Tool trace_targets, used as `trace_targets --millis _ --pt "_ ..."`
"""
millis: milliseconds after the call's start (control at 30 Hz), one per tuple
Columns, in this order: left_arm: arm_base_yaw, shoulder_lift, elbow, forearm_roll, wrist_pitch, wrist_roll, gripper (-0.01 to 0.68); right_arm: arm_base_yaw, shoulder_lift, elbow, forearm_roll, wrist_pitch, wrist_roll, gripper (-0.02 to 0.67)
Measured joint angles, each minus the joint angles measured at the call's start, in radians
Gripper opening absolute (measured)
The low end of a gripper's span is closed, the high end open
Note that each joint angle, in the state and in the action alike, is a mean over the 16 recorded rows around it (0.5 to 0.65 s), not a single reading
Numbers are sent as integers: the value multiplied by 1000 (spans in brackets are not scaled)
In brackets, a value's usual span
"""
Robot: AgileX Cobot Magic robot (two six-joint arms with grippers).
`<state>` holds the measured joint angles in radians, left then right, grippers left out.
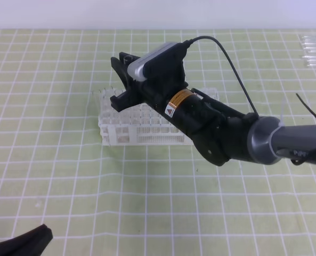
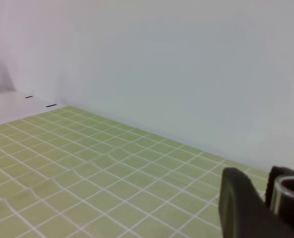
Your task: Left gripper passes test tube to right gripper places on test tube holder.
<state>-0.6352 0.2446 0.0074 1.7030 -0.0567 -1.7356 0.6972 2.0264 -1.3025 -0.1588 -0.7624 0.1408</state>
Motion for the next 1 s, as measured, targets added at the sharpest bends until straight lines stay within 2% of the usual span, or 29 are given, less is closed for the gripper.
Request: trace_targets --millis 1000 --pt "1 2 2 0 2 1 -2 -9 30 2 -8 15 3 89"
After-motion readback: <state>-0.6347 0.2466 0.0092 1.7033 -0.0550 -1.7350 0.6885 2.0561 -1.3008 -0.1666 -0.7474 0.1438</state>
